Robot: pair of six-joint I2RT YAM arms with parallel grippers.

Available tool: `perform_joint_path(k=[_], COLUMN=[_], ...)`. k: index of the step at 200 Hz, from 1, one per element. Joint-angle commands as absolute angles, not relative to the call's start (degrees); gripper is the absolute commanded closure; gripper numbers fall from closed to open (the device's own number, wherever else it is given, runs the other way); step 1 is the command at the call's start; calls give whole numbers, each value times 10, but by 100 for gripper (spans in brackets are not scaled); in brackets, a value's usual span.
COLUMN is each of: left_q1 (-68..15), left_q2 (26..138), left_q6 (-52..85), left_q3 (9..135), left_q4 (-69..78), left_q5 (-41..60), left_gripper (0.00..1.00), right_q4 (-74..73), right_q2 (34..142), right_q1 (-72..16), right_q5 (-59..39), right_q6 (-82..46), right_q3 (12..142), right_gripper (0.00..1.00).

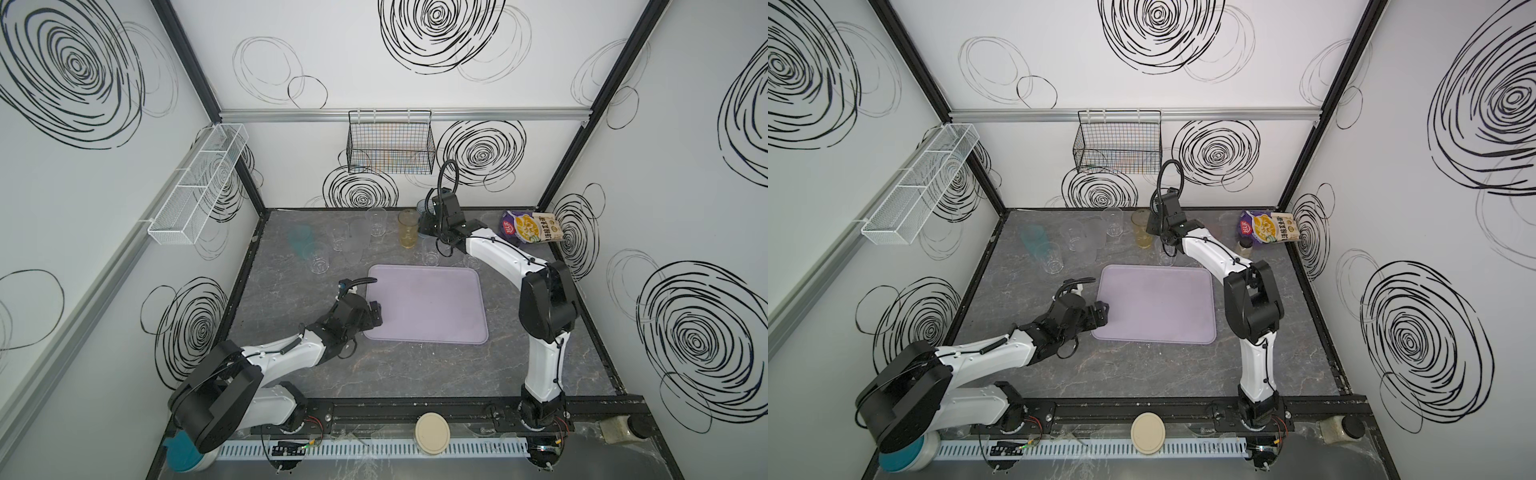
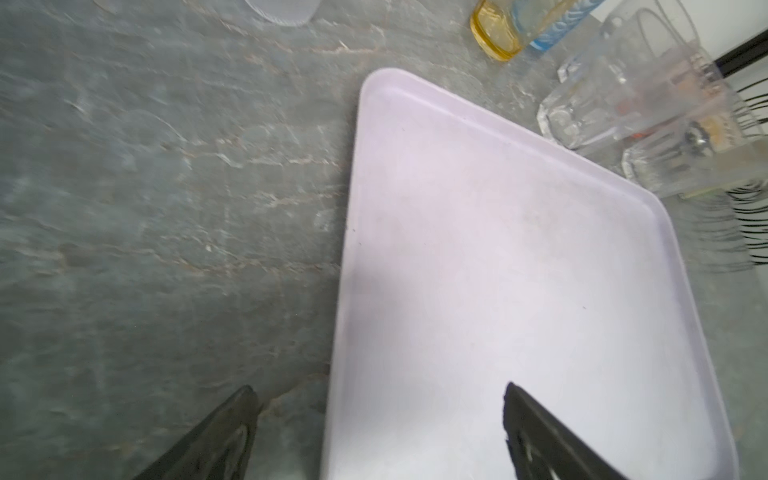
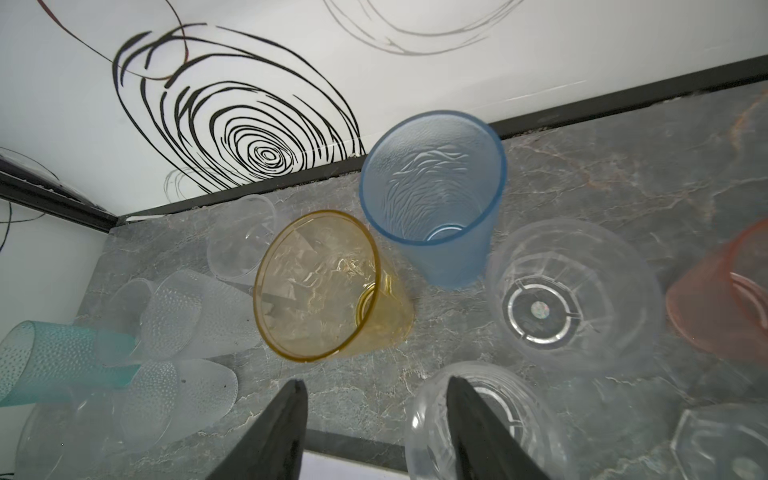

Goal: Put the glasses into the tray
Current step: 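Move the right gripper over the yellow glass while the left arm draws back, then grasp the yellow glass rim with the right gripper and lift it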

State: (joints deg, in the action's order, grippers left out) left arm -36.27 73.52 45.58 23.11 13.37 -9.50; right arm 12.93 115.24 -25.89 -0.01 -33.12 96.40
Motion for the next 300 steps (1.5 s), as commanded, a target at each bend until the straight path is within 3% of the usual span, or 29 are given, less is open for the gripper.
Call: perform_joint_path(k=[1, 58, 143, 300], left_q1=[-376, -434, -396, -382], left_q2=[729, 698, 575, 558], left_q6=[507, 542, 474, 490], left_q3=[204, 197, 221, 225], left_q4=[188, 164, 55, 45], left_q5=[-57, -40, -113, -103], left_gripper=[7, 7, 7, 7], right_q4=[121, 146, 165, 220], right_q2=[1166, 1228, 1289, 1292], right_q1=[-258, -250, -245, -272], right_q5=[-12, -5, -16, 30], right_q6=[-347, -353, -358, -319], right_q3=[998, 1067, 1129, 1174], right_gripper=[43, 46, 54, 91])
